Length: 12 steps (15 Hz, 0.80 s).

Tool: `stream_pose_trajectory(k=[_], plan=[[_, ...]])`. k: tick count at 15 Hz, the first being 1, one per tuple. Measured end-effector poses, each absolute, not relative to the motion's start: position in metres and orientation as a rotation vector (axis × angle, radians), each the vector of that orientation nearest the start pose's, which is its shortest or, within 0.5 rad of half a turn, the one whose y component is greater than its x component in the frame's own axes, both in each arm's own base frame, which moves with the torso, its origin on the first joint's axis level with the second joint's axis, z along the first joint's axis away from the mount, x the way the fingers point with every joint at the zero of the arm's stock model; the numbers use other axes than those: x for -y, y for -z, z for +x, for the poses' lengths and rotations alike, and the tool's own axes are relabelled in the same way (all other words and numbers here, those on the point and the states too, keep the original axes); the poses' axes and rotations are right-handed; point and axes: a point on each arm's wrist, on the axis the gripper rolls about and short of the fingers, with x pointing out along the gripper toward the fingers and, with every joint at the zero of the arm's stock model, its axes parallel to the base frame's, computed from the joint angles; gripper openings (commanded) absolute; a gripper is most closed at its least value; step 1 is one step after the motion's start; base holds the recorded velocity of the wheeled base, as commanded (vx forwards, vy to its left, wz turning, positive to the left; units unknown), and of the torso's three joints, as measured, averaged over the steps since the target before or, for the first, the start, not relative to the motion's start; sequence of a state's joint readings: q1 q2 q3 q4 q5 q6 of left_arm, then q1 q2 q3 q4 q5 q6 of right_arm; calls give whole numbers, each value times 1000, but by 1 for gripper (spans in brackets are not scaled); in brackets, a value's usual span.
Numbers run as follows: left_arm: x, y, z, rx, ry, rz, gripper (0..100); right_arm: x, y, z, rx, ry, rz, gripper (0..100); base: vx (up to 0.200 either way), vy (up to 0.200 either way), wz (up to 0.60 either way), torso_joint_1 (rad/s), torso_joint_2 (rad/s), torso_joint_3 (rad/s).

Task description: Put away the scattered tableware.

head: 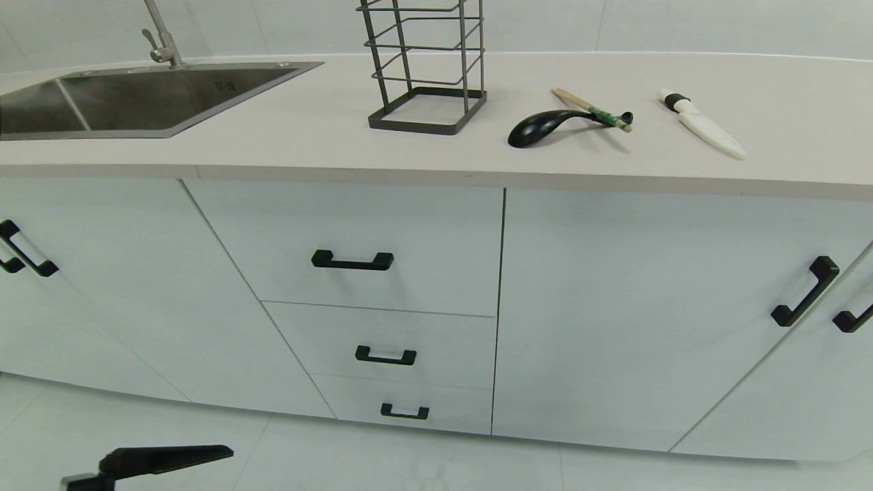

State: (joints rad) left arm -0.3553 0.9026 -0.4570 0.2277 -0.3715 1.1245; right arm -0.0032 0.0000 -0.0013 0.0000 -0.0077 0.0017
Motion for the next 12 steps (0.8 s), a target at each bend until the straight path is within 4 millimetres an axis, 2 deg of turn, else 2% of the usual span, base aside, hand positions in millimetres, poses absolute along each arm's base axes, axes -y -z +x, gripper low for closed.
stream_pose_trajectory(k=[7,12], plan=[[54,-138,123,-411,1123,1237,100,0,-76,-23,2,11,3,0,0,0,0,0,0,0],[67,-121,156,-461,1142,1255,100,0,-76,-23,3,11,9,0,0,0,0,0,0,0]])
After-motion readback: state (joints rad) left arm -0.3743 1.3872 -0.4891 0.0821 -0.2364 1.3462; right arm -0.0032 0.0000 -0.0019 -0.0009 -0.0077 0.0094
